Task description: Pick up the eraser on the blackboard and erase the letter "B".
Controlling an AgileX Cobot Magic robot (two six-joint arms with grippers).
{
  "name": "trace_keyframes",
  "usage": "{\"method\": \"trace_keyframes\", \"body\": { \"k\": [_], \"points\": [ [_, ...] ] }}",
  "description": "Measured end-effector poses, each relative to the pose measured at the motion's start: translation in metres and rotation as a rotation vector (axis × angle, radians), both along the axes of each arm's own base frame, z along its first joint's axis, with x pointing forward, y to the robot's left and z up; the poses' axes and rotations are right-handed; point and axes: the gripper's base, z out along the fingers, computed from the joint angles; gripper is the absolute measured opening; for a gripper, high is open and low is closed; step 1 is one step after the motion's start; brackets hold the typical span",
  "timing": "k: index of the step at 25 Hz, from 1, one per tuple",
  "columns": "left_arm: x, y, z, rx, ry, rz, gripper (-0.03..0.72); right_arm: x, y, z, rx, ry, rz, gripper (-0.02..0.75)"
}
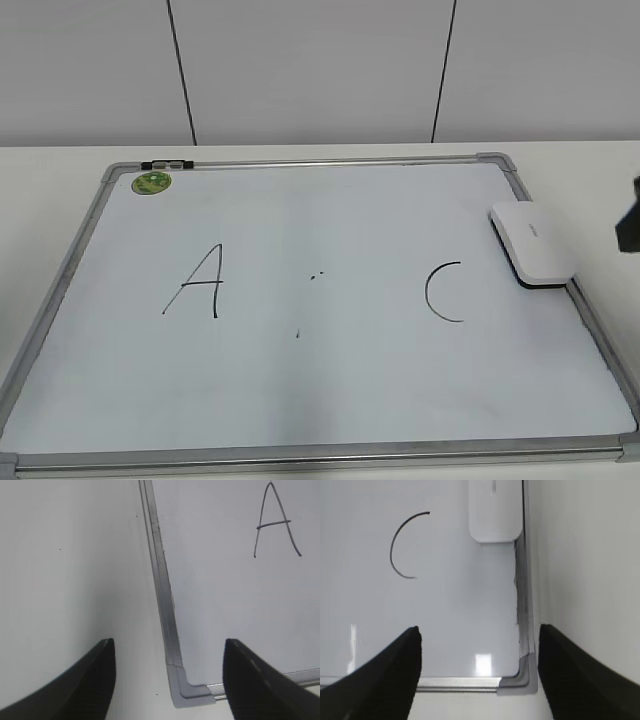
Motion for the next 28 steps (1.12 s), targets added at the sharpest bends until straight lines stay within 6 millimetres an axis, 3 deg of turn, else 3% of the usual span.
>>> {"method": "trace_keyframes", "body": {
  "k": [2, 4, 11, 13, 14, 15, 17, 18, 21, 28],
  "points": [
    [-0.015, 0.002, 0.002, -0.005, -0.034, 0.001, 0.495, -0.036, -0.005, -0.001, 0.005, -0.039, 0.000, 0.536],
    [-0.033, 0.005, 0.005, -0.008, -0.064, 0.002, 0.494, -0.054, -0.007, -0.002, 0.009, -0.064, 0.000, 0.536],
    [-0.078, 0.009, 0.016, -0.010, -0.127, -0.019, 0.494, -0.146, -0.017, -0.006, 0.062, -0.220, -0.001, 0.536],
    [-0.089, 0.010, 0.017, 0.003, -0.131, -0.037, 0.494, -0.165, -0.020, -0.005, 0.056, -0.248, 0.003, 0.536],
    [-0.097, 0.012, 0.018, 0.007, -0.141, -0.042, 0.494, -0.165, -0.020, -0.005, 0.056, -0.248, 0.003, 0.536],
    [-0.103, 0.013, 0.019, 0.010, -0.147, -0.043, 0.494, -0.185, -0.024, -0.003, 0.048, -0.285, 0.003, 0.536],
    [-0.115, 0.016, 0.020, 0.010, -0.165, -0.045, 0.494, -0.191, -0.025, -0.003, 0.047, -0.295, 0.003, 0.536],
    [-0.122, 0.018, 0.020, 0.009, -0.179, -0.042, 0.494, -0.209, -0.029, -0.004, 0.037, -0.324, 0.001, 0.536],
    [-0.141, 0.022, 0.021, 0.008, -0.220, -0.034, 0.494, -0.223, -0.034, -0.013, 0.002, -0.338, -0.011, 0.536],
    [-0.162, 0.028, 0.011, 0.013, -0.272, -0.023, 0.494, -0.226, -0.039, -0.027, -0.051, -0.362, -0.027, 0.536]
  ]
}}
